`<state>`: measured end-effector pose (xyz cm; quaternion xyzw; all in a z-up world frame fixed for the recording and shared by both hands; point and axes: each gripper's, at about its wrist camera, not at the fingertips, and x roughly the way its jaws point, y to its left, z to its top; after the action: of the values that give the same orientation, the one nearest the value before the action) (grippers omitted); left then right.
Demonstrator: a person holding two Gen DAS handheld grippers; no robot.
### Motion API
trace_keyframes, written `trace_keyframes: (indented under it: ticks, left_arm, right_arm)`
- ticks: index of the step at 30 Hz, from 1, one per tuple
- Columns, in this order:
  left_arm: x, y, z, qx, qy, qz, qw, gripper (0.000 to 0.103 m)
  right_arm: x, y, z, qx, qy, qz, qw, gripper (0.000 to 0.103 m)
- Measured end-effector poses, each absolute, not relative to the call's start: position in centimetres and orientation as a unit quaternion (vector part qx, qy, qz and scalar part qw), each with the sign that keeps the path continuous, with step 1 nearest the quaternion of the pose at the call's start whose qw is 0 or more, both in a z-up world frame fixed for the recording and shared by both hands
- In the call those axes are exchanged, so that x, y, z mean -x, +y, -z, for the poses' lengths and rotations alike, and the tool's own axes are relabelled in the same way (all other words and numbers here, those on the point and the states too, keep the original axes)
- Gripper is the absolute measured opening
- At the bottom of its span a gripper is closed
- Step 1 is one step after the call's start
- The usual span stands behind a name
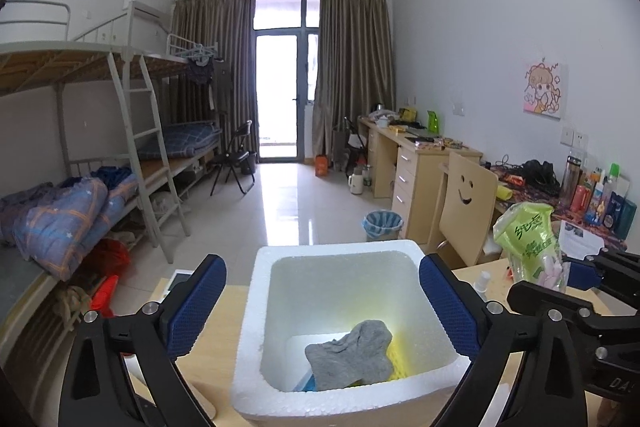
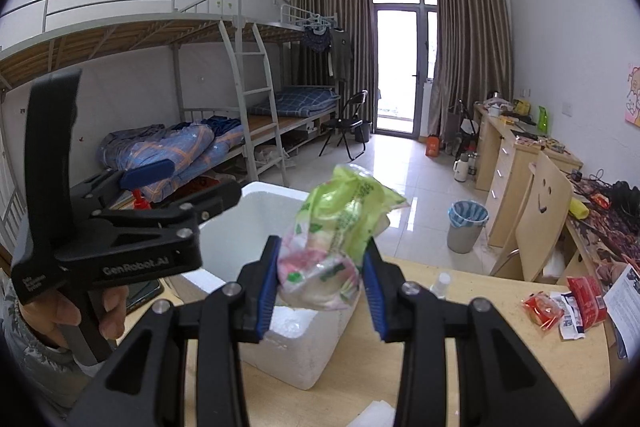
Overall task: Organize soft objects
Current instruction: 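Lower the snack packet into the foam box and open the right gripper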
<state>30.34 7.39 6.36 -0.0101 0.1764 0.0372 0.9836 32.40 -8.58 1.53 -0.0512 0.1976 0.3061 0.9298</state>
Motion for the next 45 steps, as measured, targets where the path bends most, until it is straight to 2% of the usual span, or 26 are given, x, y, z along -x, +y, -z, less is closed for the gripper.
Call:
trace_keyframes:
  ticks: [4,45]
  left_arm:
    - [-30.0,7.4,-6.6,0.007,0.170,-0.044,0.984,0.102]
    - [-24.0,12.3,-7.7,-0.007,0.127,-0.112,0.985,0.102]
  right_arm:
    - [-32.4,-8.6,-1.5,0.056,0.198,-0.305,0.930,0.043]
    - [-34.2,-3.4,-0.5,0.078,0.195,-0.358,0.910,0.043]
